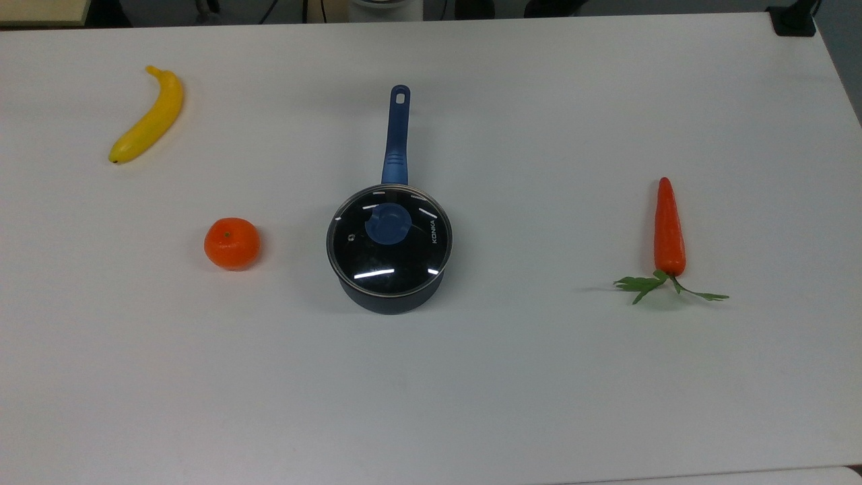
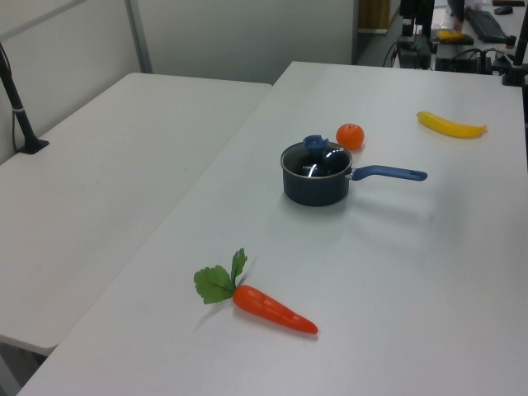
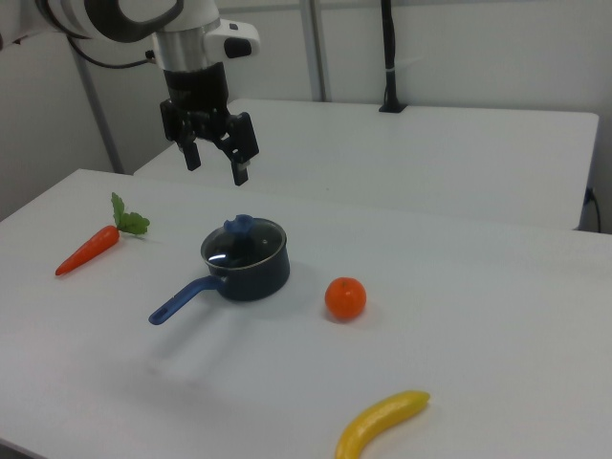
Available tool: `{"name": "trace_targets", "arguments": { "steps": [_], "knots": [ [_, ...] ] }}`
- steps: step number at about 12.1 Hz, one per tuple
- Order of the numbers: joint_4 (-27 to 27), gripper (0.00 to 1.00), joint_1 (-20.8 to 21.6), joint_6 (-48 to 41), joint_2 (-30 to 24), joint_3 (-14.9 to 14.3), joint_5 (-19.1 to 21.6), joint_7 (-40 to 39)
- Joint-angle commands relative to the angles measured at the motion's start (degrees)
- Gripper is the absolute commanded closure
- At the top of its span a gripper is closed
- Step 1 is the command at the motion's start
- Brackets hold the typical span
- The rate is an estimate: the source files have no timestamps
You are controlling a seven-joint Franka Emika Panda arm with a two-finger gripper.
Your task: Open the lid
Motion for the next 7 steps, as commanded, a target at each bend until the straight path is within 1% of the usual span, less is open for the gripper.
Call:
{"name": "trace_targets", "arguments": {
  "steps": [1, 7],
  "knots": [
    [-1.22, 0.0, 0.0, -0.7, -1.34, -0.47, 2.31, -0.55],
    [-1.3, 0.0, 0.52, -0.35, -0.29, -0.12, 2.4, 0.24]
  ]
}}
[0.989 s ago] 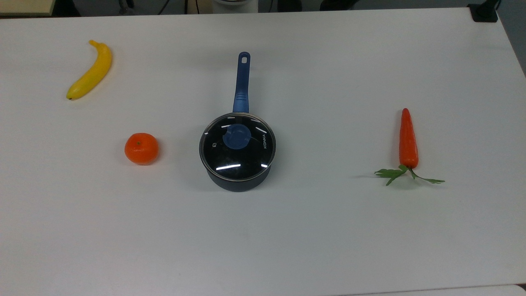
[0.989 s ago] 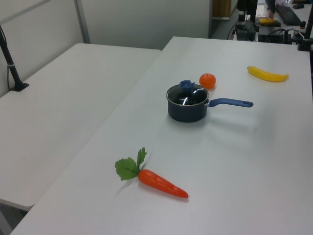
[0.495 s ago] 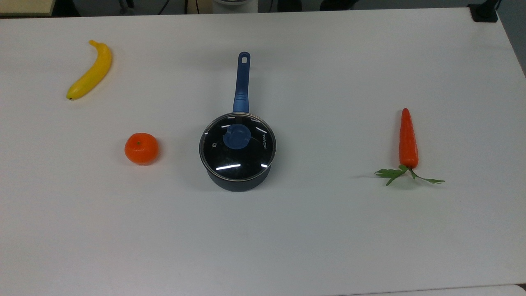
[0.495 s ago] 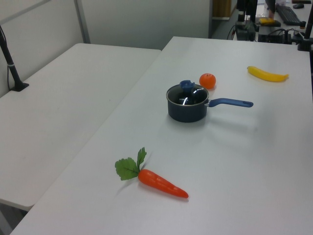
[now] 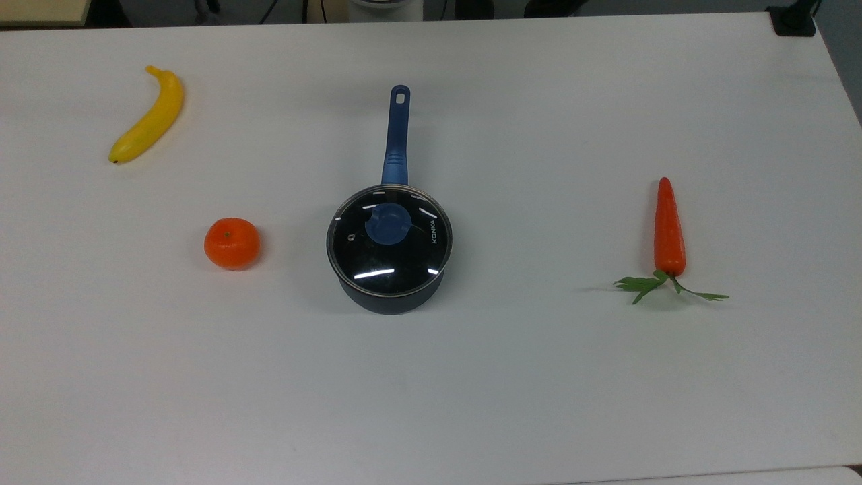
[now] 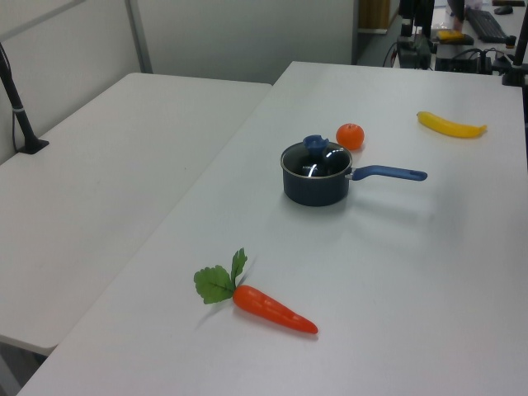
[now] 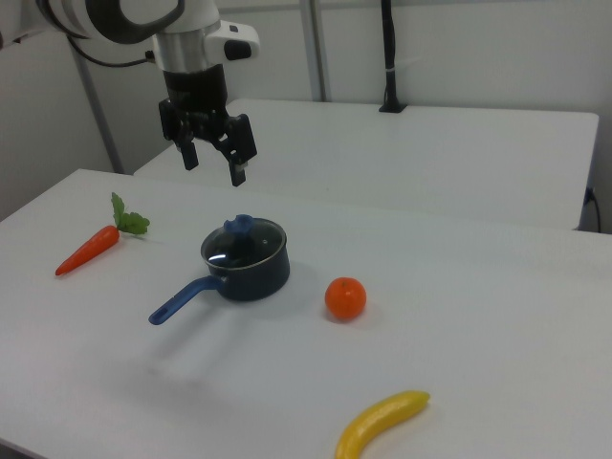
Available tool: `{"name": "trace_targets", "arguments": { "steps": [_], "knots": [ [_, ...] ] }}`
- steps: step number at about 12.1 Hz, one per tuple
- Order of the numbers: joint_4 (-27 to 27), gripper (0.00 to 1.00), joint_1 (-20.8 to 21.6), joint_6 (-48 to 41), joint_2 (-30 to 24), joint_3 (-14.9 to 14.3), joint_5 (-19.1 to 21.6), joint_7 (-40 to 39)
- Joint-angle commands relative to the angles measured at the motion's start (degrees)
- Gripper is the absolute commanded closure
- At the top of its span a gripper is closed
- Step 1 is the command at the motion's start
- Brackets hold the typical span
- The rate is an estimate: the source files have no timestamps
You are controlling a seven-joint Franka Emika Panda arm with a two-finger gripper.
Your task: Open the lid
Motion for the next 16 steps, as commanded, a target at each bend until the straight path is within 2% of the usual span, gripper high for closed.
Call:
{"name": "trace_targets", "arguments": {
  "steps": [1, 2, 4, 6, 8, 10, 14, 16],
  "knots": [
    [-1.2, 0.0, 0.82, 0.22, 0.11, 0.21, 1.21, 0.66],
    [-1.11, 0.0, 0.82, 0.57, 1.42, 0.38, 2.0, 1.28],
    [-1.37, 0.0, 1.69, 6.61, 1.96, 0.47, 4.19, 2.16],
    [-1.2, 0.0, 2.31, 10.84, 3.88, 0.47, 4.99, 6.27],
    [-1.2, 0.0, 5.2, 18.82, 6.34, 0.47, 4.73, 11.71],
    [-1.2, 0.0, 6.88, 22.71, 9.06, 0.47, 4.55, 15.77],
    [-1.29, 0.0, 10.92, 25.27, 13.55, 0.47, 3.85, 17.45],
    [-1.55, 0.0, 12.42, 30.61, 16.27, 0.39, 3.5, 18.67]
  ]
}}
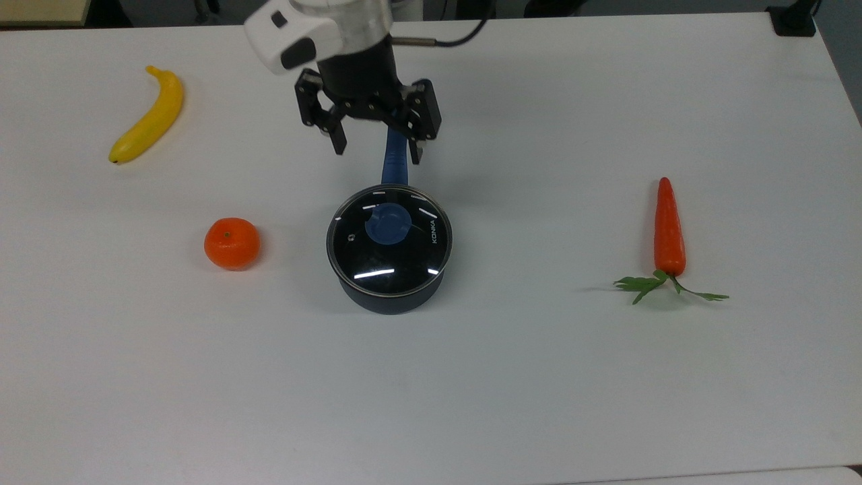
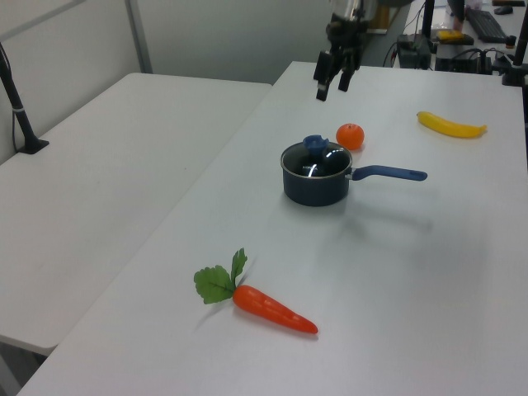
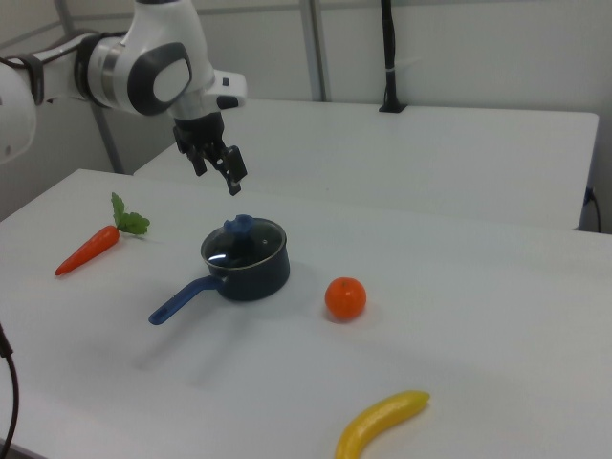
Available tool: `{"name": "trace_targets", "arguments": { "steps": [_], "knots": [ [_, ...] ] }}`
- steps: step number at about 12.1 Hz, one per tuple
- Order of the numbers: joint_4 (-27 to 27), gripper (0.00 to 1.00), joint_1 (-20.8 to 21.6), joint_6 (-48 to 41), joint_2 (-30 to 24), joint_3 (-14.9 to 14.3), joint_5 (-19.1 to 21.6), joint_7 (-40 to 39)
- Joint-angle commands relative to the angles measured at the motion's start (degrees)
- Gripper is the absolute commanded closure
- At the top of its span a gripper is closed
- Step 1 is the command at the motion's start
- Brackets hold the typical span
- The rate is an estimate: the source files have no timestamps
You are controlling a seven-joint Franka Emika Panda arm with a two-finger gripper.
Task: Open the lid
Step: 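Lower the open gripper onto the blue knob of the glass lid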
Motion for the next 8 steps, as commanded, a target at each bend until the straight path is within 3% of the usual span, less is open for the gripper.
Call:
{"name": "trace_targets", "arguments": {
  "steps": [1, 8],
  "knots": [
    [-0.75, 0.0, 2.16, 6.52, 4.01, -0.47, -2.38, 4.08],
    [-1.19, 0.02, 2.16, 10.14, 8.07, -0.47, -3.89, 4.89]
  ]
}}
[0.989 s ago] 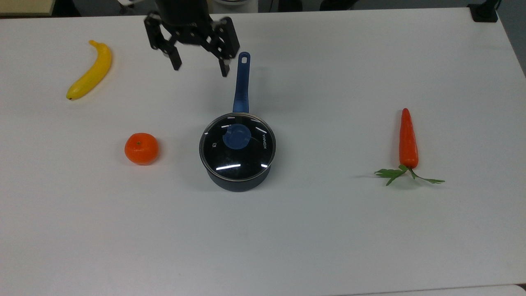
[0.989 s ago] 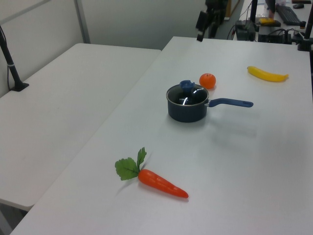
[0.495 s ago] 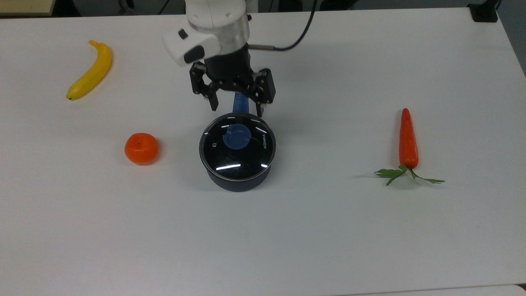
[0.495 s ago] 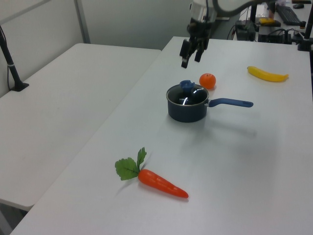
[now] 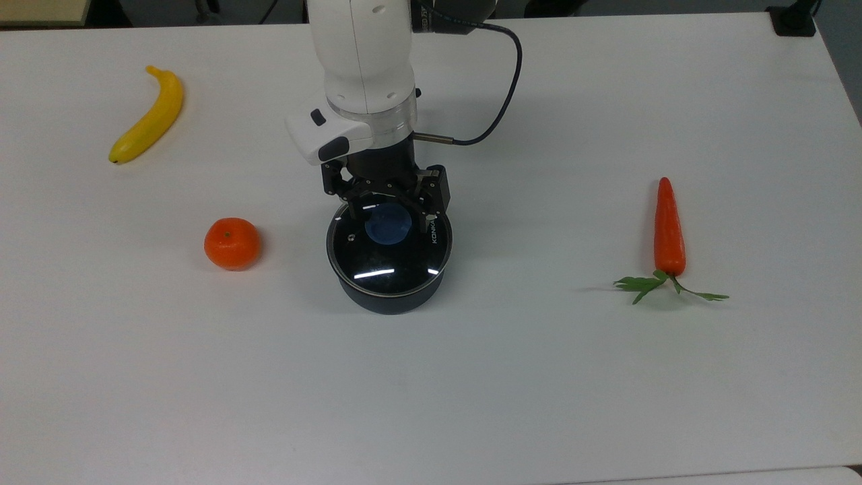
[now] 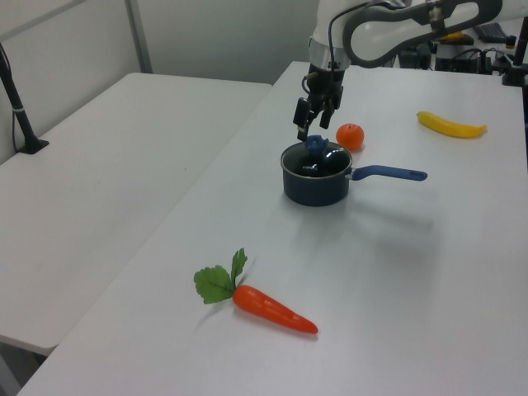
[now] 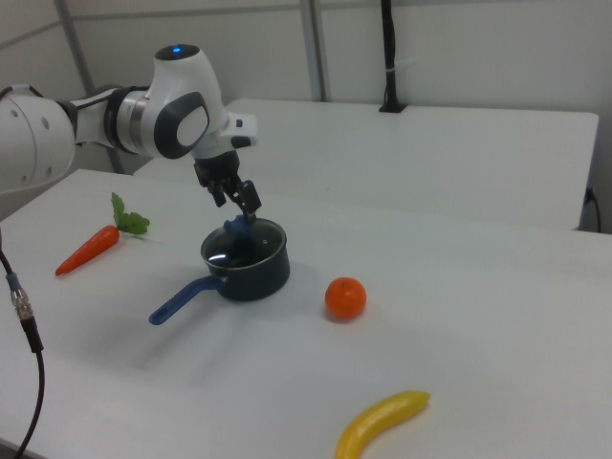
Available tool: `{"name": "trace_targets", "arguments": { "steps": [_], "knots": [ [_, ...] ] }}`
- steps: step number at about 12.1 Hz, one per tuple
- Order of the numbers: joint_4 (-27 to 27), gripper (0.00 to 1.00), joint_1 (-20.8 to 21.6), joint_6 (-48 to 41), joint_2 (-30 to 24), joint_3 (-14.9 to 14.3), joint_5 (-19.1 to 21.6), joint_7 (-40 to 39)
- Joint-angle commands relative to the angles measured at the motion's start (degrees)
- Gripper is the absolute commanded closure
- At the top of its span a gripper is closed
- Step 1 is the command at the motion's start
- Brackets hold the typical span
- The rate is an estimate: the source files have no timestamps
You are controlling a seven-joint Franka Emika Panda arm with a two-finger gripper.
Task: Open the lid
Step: 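Lower the open gripper onto the blue knob of the glass lid, then close the gripper on the knob and lift the lid off the saucepan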
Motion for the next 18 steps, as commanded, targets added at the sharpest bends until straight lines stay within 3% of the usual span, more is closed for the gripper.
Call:
{"name": "trace_targets", "arguments": {
  "steps": [1, 7, 14, 18],
  "knots": [
    [-0.86, 0.02, 0.56, 0.97, -0.18, -0.37, -0.9, 1.25],
    [-2.61, 0.06, 0.3, -0.08, -0.44, -0.45, -0.9, 1.16],
    [-2.53, 0.61, 0.04, -1.84, -0.97, -0.81, -0.9, -0.69],
    [-2.26, 0.62, -0.05, -2.89, -2.9, -0.89, -0.81, -0.6]
  ]
}}
